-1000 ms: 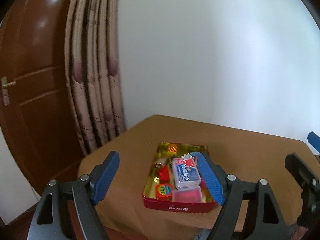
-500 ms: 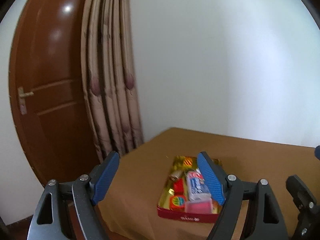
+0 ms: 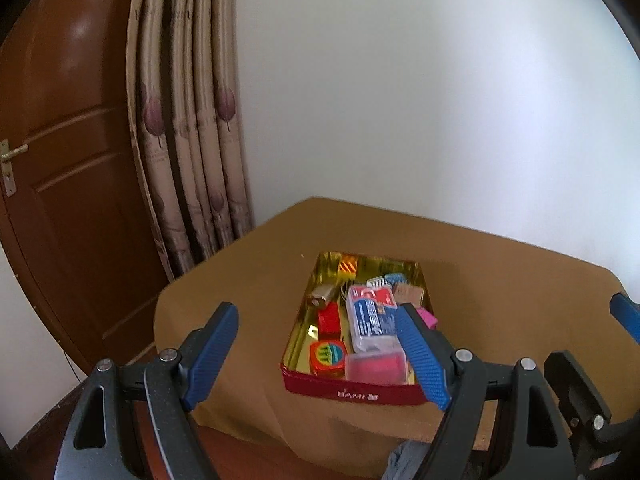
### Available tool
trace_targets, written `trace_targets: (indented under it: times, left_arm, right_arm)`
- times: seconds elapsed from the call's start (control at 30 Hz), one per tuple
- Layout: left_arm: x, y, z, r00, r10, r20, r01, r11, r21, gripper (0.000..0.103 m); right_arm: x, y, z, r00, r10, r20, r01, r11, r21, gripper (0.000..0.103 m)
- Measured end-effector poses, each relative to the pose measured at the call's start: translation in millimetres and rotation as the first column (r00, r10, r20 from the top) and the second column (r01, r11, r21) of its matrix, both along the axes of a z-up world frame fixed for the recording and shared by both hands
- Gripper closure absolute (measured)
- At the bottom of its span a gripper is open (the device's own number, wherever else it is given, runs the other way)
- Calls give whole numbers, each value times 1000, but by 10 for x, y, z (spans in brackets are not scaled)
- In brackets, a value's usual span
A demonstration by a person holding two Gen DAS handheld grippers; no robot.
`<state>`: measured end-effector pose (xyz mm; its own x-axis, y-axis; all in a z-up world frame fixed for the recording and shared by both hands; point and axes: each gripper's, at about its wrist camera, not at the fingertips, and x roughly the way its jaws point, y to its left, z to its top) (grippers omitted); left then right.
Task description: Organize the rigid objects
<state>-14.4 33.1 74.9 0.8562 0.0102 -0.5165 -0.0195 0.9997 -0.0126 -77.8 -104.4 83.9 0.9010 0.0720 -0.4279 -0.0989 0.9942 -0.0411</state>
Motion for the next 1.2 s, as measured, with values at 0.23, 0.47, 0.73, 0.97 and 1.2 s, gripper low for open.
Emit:
trace_targets:
  times: [0.23,0.47,0.73,0.97,1.2]
  left_arm:
    - [90,33,-130,1000,-1,-22,0,1000,-14,20]
    - [107,20,-182,999,-9,-36,9,1000,-12,20]
    - [163,56,-225,999,-3,-52,2,1000,-18,20]
    - [275,133,-321,995,13,-102,-17,999,-36,20]
    - [322,140,-381,993,24,-116,-26,1000,-16,20]
  right_arm:
    - [-7,47,-66,1000,-5,-1,5,1000,-20,1]
    - [57,61,-85,1000,-16,7,16,1000,-24,1]
    - [254,159,-36,999,-18,26,19,999,-37,1]
    - [295,243,-131,1000,-13,8,14,998,-69,1]
    - [295,212,-147,1000,-19,1,19,999,-49,1]
